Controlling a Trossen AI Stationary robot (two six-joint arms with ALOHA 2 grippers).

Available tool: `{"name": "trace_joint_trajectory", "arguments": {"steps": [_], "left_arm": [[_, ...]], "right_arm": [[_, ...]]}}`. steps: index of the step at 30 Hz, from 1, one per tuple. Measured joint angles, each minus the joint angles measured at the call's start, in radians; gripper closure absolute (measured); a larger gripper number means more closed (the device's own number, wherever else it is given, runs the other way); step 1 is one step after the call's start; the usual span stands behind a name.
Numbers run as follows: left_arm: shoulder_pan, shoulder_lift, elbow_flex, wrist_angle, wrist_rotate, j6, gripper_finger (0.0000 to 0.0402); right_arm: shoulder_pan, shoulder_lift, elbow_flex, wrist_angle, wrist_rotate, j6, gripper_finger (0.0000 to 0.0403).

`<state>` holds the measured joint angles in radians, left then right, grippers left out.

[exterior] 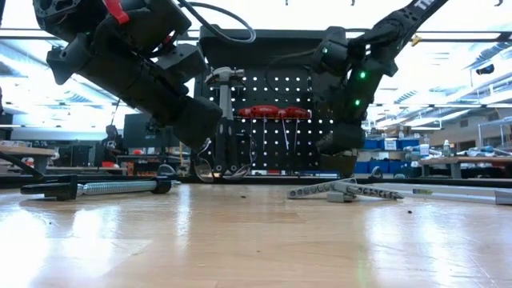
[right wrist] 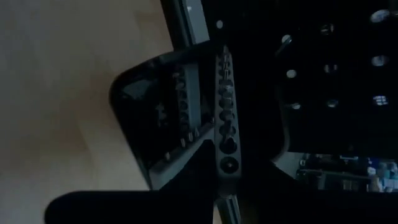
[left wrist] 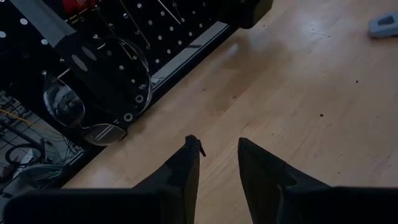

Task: Hang tools onto peg board
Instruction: Put the screwdriver bits on the table

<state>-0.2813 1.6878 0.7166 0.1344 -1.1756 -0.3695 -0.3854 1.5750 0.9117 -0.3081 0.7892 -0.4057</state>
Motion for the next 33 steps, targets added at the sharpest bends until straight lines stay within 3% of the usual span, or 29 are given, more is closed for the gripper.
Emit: {"name": "trace_joint_trajectory", "arguments": {"steps": [8,11,16,19,27,33], "left_arm": [[0.0,0.0,0.0,-0.002,0.003,0.0,0.0291],[0.0,0.0,0.0,-0.001,0.003,-0.001,0.0291],[0.005,0.0,0.0,0.009,0.003,-0.001,0.0291],[0.005,0.0,0.0,0.01,0.003,-0.001,0.0291],[0.0,0.0,0.0,0.015,0.011,-0.002,0.0291],[0.0,0.0,0.0,0.011,0.01,-0.002,0.0291]], "right_arm": [[0.139,-0.16,0.001,-0.194,-0.024,0.213,0.0363],[0.221,-0.222,0.002,-0.255,-0.25,0.293,0.0363],[0.325,-0.239,0.002,-0.25,-0.775,0.443,0.0363],[0.384,-0.203,0.002,-0.236,-0.922,0.536,0.0361],[0.529,-0.012,0.001,-0.066,-0.971,0.563,0.0354],[0.541,0.035,0.001,0.014,-0.909,0.592,0.0324]]}}
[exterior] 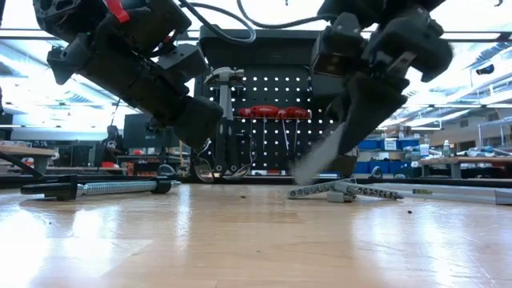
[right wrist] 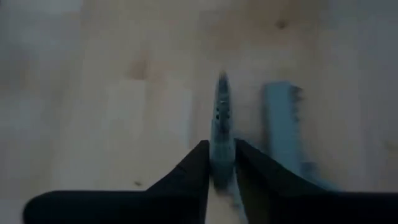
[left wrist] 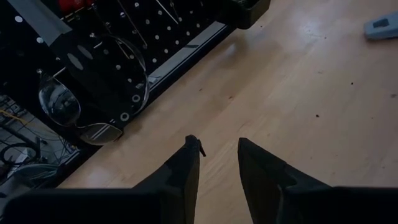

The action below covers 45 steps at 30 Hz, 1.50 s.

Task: Hang tools onto peg board
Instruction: Put the screwdriver bits on the table

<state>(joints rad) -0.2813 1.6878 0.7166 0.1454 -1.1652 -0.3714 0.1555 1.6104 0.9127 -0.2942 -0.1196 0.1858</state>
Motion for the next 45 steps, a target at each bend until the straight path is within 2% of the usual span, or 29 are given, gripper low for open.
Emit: {"name": "trace_joint_trajectory", "arguments": {"steps": [6,10,12,15,18,21,29,34,40,45], "left_arm": [[0.0,0.0,0.0,-0.003,0.001,0.0,0.0291],[0.0,0.0,0.0,-0.002,0.017,0.0,0.0291],[0.0,0.0,0.0,-0.002,0.023,0.0,0.0291],[0.0,0.0,0.0,0.0,0.025,0.0,0.0291],[0.0,0.0,0.0,0.001,0.025,0.0,0.0291],[0.0,0.0,0.0,0.002,0.025,0.0,0.0291],[0.0,0.0,0.0,0.008,0.026,0.0,0.0291],[0.0,0.0,0.0,0.004,0.026,0.002,0.0291],[0.0,0.0,0.0,-0.004,0.026,0.001,0.0291],[0.0,0.0,0.0,-0.009,0.026,0.001,0.0291]], "right_arm": [[-0.027,-0.015,0.0,-0.063,0.022,0.022,0.0261],[-0.042,-0.095,0.0,-0.229,0.066,0.022,0.0229],[-0.045,-0.16,0.0,-0.325,0.175,0.022,0.0219],[-0.046,-0.269,0.0,-0.438,0.433,0.019,0.0211],[-0.062,-0.368,-0.033,-0.442,0.684,-0.031,0.0208],[-0.121,-0.423,-0.074,-0.396,0.81,-0.129,0.0208],[-0.37,-0.405,-0.17,-0.166,0.825,-0.449,0.0182],[-0.508,-0.339,-0.172,-0.025,0.726,-0.576,0.015],[-0.598,-0.239,-0.172,0.07,0.721,-0.693,0.0119],[-0.623,-0.181,-0.172,0.115,0.719,-0.752,0.0112]]}}
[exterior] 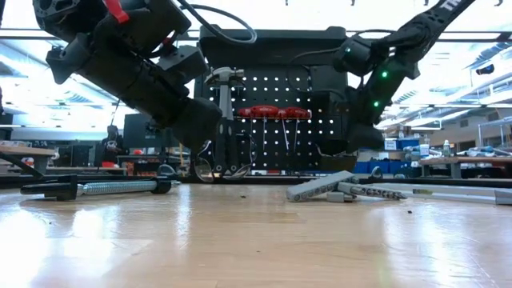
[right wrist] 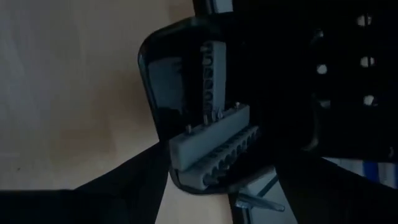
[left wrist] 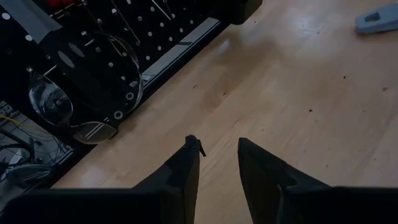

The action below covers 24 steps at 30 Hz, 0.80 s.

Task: Hang tools onto peg board
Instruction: Put the screwdriver bits on the table

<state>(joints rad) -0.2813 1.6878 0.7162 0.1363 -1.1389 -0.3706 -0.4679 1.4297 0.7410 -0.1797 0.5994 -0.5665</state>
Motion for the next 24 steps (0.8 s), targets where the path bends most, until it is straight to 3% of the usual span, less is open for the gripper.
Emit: {"name": "trace_joint_trajectory", "arguments": {"steps": [12,24], "left_arm": [[0.0,0.0,0.0,0.0,0.0,0.0,0.0291],[0.0,0.0,0.0,0.0,0.0,0.001,0.0291]], "right_arm": [[-0.068,0.025,0.0,0.04,-0.044,-0.04,0.0142],[-0.067,0.025,0.0,0.13,0.039,-0.116,0.018]]}}
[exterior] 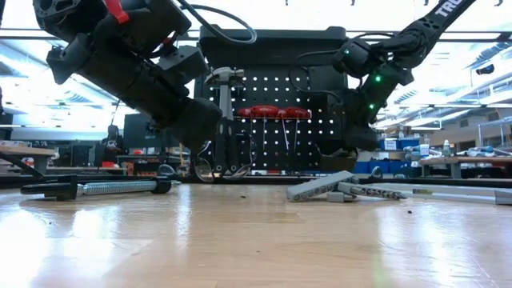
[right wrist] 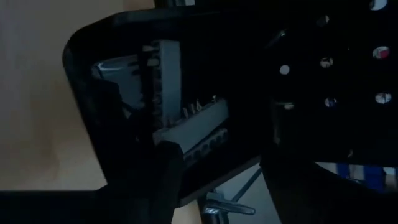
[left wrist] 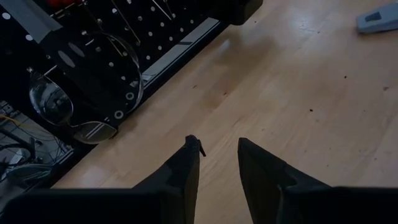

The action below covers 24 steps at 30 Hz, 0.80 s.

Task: Hang tools onto peg board
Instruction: Put the screwdriver bits on the table

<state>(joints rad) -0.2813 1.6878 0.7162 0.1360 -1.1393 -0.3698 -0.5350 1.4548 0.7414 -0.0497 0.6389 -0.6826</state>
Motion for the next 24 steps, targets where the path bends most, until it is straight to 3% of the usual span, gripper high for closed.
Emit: {"name": "trace_joint_trajectory", "arguments": {"steps": [4,17,22,24], "left_arm": [[0.0,0.0,0.0,0.0,0.0,0.0,0.0291],[0.0,0.0,0.0,-0.001,0.0,0.001,0.0291],[0.0,0.0,0.0,-0.001,0.0,0.002,0.0291],[0.0,0.0,0.0,-0.001,0.0,0.002,0.0291]], "right_arm": [[0.01,0.0,0.0,0.001,0.004,-0.002,0.0186],[0.045,-0.016,0.0,-0.045,0.28,0.002,0.0193],[0.057,-0.069,0.001,-0.196,0.283,0.092,0.0204],[0.065,-0.102,0.001,-0.256,0.218,0.167,0.0208]]}}
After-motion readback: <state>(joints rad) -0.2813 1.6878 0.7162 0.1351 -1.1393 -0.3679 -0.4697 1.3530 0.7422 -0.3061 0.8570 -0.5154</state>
